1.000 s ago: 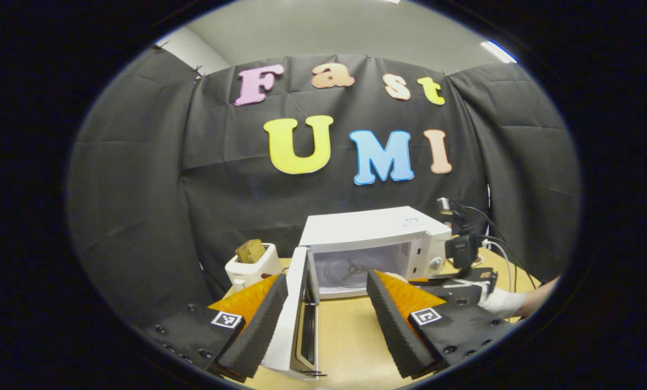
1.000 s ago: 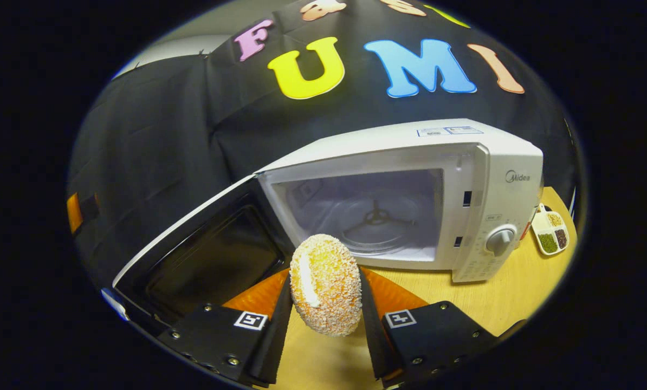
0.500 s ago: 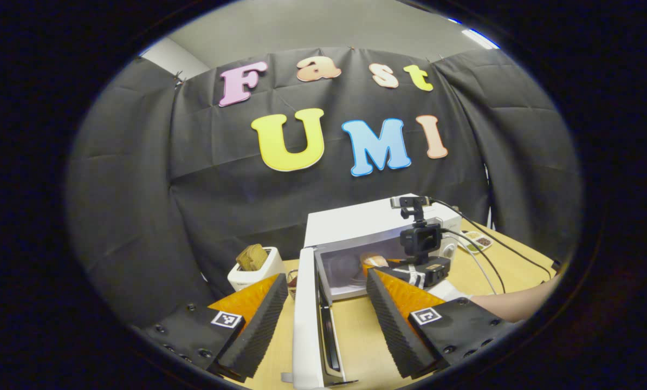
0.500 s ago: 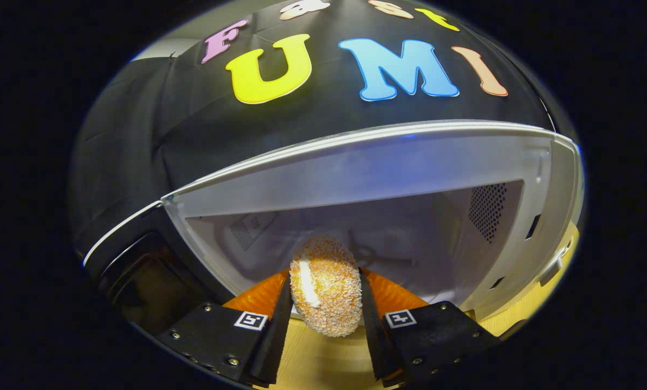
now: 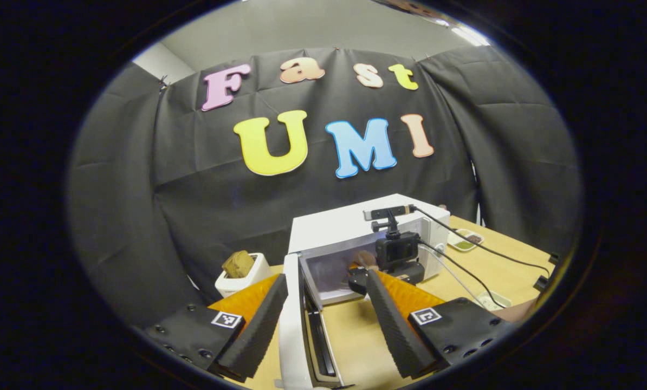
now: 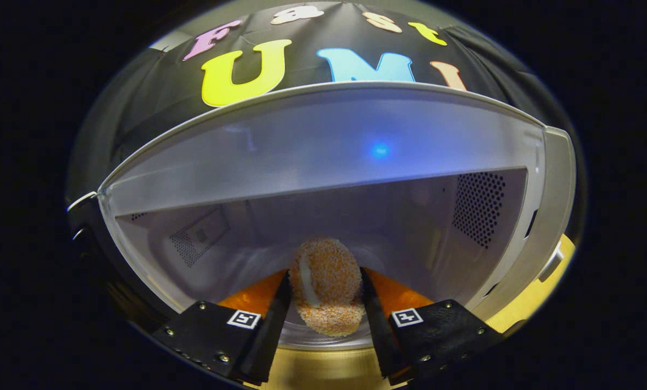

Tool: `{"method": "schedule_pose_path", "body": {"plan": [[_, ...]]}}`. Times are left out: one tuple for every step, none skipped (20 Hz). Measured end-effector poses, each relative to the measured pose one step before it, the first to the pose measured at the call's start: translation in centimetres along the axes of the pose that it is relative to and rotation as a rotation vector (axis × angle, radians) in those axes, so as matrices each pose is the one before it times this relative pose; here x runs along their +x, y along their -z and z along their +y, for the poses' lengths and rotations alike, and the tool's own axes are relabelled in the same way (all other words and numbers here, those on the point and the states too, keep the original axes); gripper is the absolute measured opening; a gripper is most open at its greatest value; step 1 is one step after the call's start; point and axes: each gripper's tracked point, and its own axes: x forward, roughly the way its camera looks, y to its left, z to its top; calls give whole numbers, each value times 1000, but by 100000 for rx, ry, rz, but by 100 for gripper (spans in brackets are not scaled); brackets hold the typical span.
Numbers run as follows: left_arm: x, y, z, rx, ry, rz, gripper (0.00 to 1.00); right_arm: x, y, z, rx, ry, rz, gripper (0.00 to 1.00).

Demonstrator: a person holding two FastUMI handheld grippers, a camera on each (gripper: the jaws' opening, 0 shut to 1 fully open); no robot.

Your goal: Open the microwave oven with the left hand, put the food in, and close the microwave oven.

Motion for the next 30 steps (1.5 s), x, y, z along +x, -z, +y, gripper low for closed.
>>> {"method": "schedule_pose_path", "body": {"plan": [[-7,168,79,-415,44,866,97,-115,700,421,4673,-1408,3383,75],[-94,-74,153,474,-531,-70,94,-126,95,101,5786,284,705,78],[-293,-193,337,1328,-538,-41,95,-294,-822,-277,3273,423,-3006,81],[-325,-201,175,1094,-639,-261,97,-387,-726,-417,431,2248,-2268,92],[-93,-76,138,434,-351,-241,98,-251,-534,75,-28,-172,-1646,97],[-61,-126,-12,-336,114,-397,100,-350,-460,164,-208,-716,-794,98],[-99,-131,28,-571,19,-90,100,-547,-261,279,-563,-1079,18,98],[8,-143,-77,-690,192,-351,100,-547,-415,5,-888,-306,207,98],[3,-11,-107,-510,-174,177,100,-656,-704,-239,-2294,-338,-1491,98],[-115,-59,-35,-504,138,-546,100,-804,-820,-151,-1338,-574,-1201,98],[-145,-218,-30,-229,18,-695,100,-833,-675,-281,513,-227,-761,98],[-184,-247,-58,-47,-23,-475,100,-991,-722,-78,1806,-1699,-177,98],[-248,-342,-5,6,-156,-827,100,-1147,-566,-144,690,-821,188,98],[-273,-201,82,-412,-369,-751,100,-1331,-952,-264,-1393,-1482,-1050,98],[-318,173,238,-659,-501,-511,100,-1514,-1054,-581,-3578,-359,-1817,98],[-274,-31,244,-664,-885,-330,100,-1510,-1022,-447,-3420,-980,-1320,97],[-404,138,341,-895,-882,-131,100,-1491,-752,-520,-2662,-941,-653,97],[-302,-108,331,-554,-1310,-736,100,-1535,-932,-543,-2205,-1329,-994,97],[-350,39,382,-697,-843,-434,100,-1476,-825,-573,-1964,-826,-426,97],[-296,-2,437,-316,-1356,-556,100,-1508,-703,-837,-2440,-242,13,97],[-415,-14,543,33,-1264,-303,100,-1357,-692,-636,-3013,-451,-561,97],[-328,-70,525,-70,-1274,-593,100,-1387,-641,-519,-2519,-813,11,97],[-218,66,625,-533,-1607,-563,100,-1304,-163,-506,-2158,-940,407,97],[-201,55,657,-551,-1320,-645,100,-1432,-237,-387,-1844,-1073,674,97],[-274,202,931,39,-2009,-387,100,-1325,-309,-330,-1946,-1032,302,97],[-135,277,917,806,-1886,64,100,-1507,-335,-298,-2643,-712,286,97],[-108,603,1030,1076,-2191,438,100,-1410,-434,-496,-2148,138,-192,97],[-61,471,1076,286,-2300,145,97,-1346,-611,-517,-2318,-175,-1262,97],[-91,653,843,-187,-1471,418,94,-1078,-93,-331,-1705,-255,265,97],[-22,482,944,-204,-1827,21,100,-837,213,-333,-932,-1061,1428,97]]}}
